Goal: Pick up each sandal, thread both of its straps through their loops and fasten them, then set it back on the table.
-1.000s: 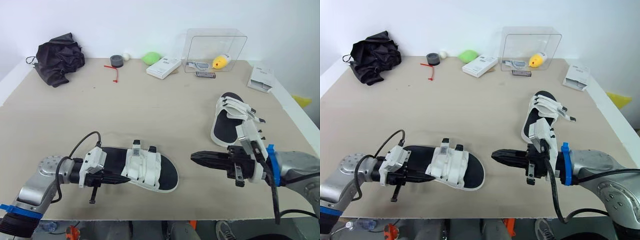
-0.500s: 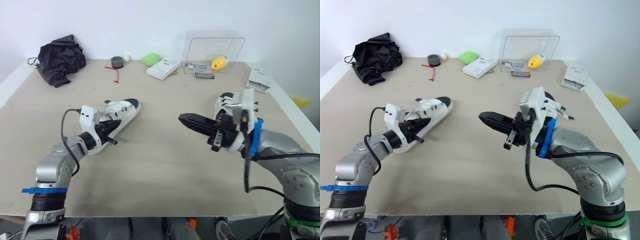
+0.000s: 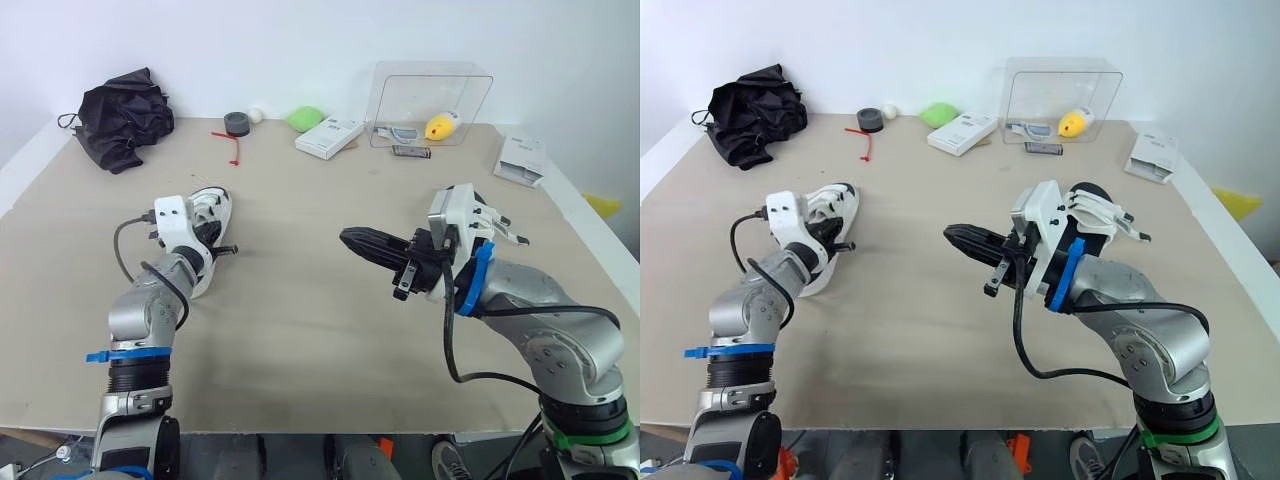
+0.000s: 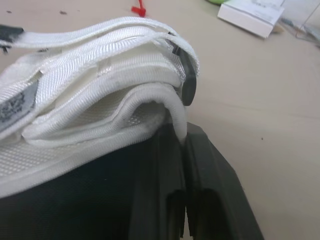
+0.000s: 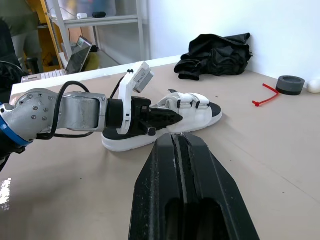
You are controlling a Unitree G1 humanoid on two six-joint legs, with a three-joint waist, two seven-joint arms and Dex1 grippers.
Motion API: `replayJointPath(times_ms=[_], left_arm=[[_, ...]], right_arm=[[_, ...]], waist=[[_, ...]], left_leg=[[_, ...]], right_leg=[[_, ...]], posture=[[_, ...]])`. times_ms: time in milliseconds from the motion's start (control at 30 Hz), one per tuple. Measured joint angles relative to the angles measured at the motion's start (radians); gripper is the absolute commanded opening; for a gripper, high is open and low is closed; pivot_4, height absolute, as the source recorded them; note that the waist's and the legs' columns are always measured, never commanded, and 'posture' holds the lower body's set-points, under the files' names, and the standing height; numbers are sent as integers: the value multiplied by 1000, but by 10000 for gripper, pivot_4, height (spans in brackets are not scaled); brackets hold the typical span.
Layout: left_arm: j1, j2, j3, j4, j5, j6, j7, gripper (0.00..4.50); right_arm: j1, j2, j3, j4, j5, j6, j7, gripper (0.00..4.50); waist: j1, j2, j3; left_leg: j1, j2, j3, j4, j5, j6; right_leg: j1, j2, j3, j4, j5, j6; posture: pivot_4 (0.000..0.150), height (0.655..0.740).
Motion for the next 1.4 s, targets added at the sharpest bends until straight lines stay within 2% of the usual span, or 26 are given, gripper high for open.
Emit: replayJointPath(times_ms=[233, 367, 533, 567, 633, 700, 800, 1000, 1133, 1400], left_arm=[[-3, 7, -11, -17, -3, -8, -35, 44703], [-3, 13, 18, -65, -31, 18, -30, 44703], [60, 90, 70, -220, -190, 152, -129, 44703], [90, 114, 94, -258, -260, 194, -179, 44703], [125, 148, 102, -290, -309, 217, -235, 44703], [240, 240, 102, -377, -396, 240, -379, 44703], [383, 336, 105, -432, -433, 225, -537, 44703], [637, 455, 203, -425, -471, 204, -735, 44703], [716, 478, 230, -430, -479, 202, -762, 44703], [754, 468, 215, -497, -448, 190, -678, 44703]], right_arm=[[0, 5, -1, 33, 1, -1, 26, 0], [-5, 4, -4, 57, 1, -1, 43, 0], [-23, -27, -28, 98, 31, 12, 90, 0], [-25, -41, -43, 109, 48, 25, 109, 0], [-26, -54, -52, 118, 64, 37, 127, 0], [-18, -92, -69, 132, 95, 58, 172, 0], [37, -141, -110, 153, 106, 63, 224, 0], [304, -205, -125, 150, 65, 41, 329, 0], [348, -195, -128, 150, 55, 25, 326, 0], [311, -157, -124, 153, 49, 24, 305, 0]], waist=[[0, 0, 0], [0, 0, 0], [-2, 0, 0], [-2, 0, 0], [-2, 0, 0], [-8, 0, 0], [-8, 0, 0], [-4, 1, 1], [-4, 2, 2], [-5, 2, 2]], left_leg=[[0, 0, 0, 0, 0, 0], [0, 0, 0, 0, 0, 0], [0, 0, 0, -1, 0, 0], [0, 0, 0, -1, 0, 0], [0, 0, 0, -1, 0, 0], [1, 1, 1, -2, 0, -1], [2, 1, 1, -3, 0, -1], [2, 3, -1, -3, -1, 0], [6, 5, 1, -3, 0, 0], [7, 5, 6, -3, -1, -1]], right_leg=[[0, 1, 0, 0, 0, 0], [0, 0, 0, 0, 0, 0], [0, 0, 0, 0, 0, 0], [0, 0, 0, 0, -1, 0], [0, 0, 0, 0, -1, 0], [0, 0, 1, 0, -1, -2], [0, 0, 0, 0, -3, -3], [0, -1, -2, 0, -8, -1], [1, -1, 1, 0, -8, -5], [1, -1, 5, 0, -9, -3]], posture=[[1500, 7400], [1500, 7400], [1500, 7400], [1500, 7400], [1500, 7400], [1500, 7400], [1500, 7400], [1500, 7400], [1500, 7400], [1500, 7400]])
